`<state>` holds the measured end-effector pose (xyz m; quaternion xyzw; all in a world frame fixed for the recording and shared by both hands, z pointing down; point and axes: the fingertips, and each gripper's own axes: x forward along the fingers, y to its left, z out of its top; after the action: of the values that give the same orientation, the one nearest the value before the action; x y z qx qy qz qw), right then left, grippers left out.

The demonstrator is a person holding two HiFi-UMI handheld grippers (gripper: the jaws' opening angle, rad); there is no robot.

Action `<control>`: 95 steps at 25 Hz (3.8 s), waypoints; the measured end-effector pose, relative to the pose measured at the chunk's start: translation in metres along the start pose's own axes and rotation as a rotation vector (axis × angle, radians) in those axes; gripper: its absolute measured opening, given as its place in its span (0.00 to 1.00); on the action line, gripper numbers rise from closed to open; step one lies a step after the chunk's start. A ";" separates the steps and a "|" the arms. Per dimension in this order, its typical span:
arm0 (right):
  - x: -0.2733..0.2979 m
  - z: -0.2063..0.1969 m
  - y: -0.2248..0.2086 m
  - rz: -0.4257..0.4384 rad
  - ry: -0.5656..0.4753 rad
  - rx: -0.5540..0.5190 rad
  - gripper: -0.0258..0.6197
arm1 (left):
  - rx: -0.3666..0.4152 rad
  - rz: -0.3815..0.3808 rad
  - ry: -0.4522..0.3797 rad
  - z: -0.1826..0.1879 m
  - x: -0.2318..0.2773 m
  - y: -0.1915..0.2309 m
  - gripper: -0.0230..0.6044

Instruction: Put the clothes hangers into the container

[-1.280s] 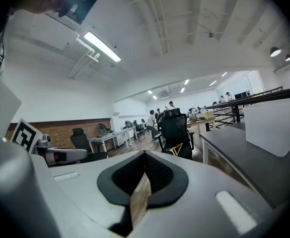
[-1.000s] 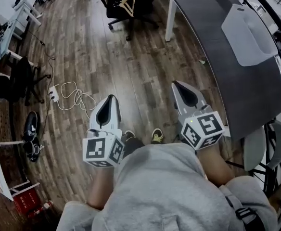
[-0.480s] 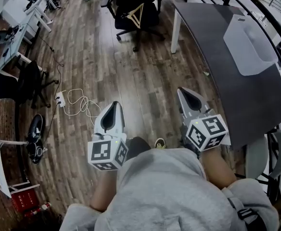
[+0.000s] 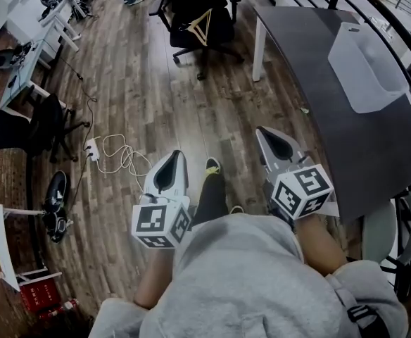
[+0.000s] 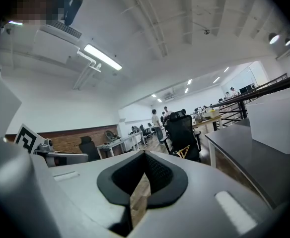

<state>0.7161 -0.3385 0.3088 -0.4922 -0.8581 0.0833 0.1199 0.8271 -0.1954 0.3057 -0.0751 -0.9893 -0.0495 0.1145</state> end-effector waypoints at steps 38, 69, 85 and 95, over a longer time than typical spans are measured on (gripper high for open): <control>0.318 0.045 -0.099 -0.044 0.170 -0.069 0.04 | -0.166 -0.038 0.091 0.037 0.291 0.195 0.05; 0.397 0.052 -0.105 -0.063 0.200 -0.089 0.04 | -0.186 -0.091 0.093 0.053 0.353 0.247 0.05; 0.443 0.059 -0.131 -0.014 0.186 -0.073 0.04 | -0.201 -0.028 0.087 0.060 0.385 0.268 0.05; 0.490 0.073 -0.195 -0.032 0.183 -0.033 0.04 | -0.193 -0.050 0.112 0.076 0.475 0.262 0.05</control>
<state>0.2950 -0.0144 0.3502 -0.4858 -0.8526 0.0220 0.1912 0.3955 0.1358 0.3639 -0.0580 -0.9736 -0.1514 0.1607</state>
